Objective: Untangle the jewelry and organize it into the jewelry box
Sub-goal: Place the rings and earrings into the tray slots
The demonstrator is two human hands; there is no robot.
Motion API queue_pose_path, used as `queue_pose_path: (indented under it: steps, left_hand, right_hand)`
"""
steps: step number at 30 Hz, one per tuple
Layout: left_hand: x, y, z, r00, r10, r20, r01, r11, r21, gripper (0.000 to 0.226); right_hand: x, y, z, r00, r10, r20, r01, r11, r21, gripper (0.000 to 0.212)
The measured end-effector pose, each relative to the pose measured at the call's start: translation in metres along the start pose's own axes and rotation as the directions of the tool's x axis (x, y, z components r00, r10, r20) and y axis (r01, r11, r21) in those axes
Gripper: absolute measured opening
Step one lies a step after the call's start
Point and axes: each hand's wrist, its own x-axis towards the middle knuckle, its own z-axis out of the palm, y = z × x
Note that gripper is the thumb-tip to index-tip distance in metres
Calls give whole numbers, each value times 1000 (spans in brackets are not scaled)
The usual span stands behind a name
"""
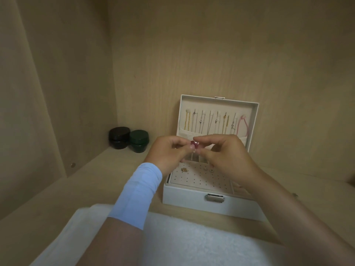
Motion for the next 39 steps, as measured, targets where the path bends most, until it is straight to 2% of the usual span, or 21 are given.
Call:
queue_pose_path:
  steps: [3, 6, 9, 13, 15, 21, 26, 31, 36, 39]
  left_hand:
    - [0, 1, 0, 1000, 27, 12, -28, 999, 43, 8]
    - [-1, 2, -4, 998, 23, 64, -27, 997, 66, 10]
    - [-1, 2, -9, 992, 16, 128, -47, 970, 239, 11]
    - [-3, 2, -14, 995, 7, 98, -58, 852, 521, 17]
    - [-3, -1, -14, 993, -29, 118, -45, 813, 581, 18]
    - [-1, -5, -14, 978, -105, 180, -29, 786, 618, 13]
    - [2, -8, -13, 976, -113, 187, -27, 789, 614, 14]
    - [2, -8, -13, 976, -119, 185, -19, 793, 609, 13]
    - [3, -8, -13, 974, -117, 195, -26, 796, 605, 16]
    - [3, -8, -13, 973, -121, 198, -25, 795, 607, 15]
  right_hand:
    - [-1, 4, -2, 986, -161, -37, 155, 978, -137, 24]
    - [-2, 6, -1, 956, -294, 4, 291, 944, -156, 22]
    - [-1, 8, 2, 964, -266, 9, 262, 942, -209, 17]
    - [-1, 12, 6, 990, -129, 59, 142, 874, -465, 13]
    - [-1, 12, 10, 993, -88, 83, 119, 827, -549, 13]
    - [3, 11, 23, 976, -131, 174, 216, 691, -690, 13]
    - [3, 14, 26, 974, -159, 163, 228, 649, -726, 14]
    - [3, 16, 24, 975, -161, 153, 221, 659, -719, 12]
    - [5, 15, 17, 973, -113, 201, 221, 705, -674, 7]
    - [3, 20, 20, 970, -171, 173, 243, 668, -703, 7]
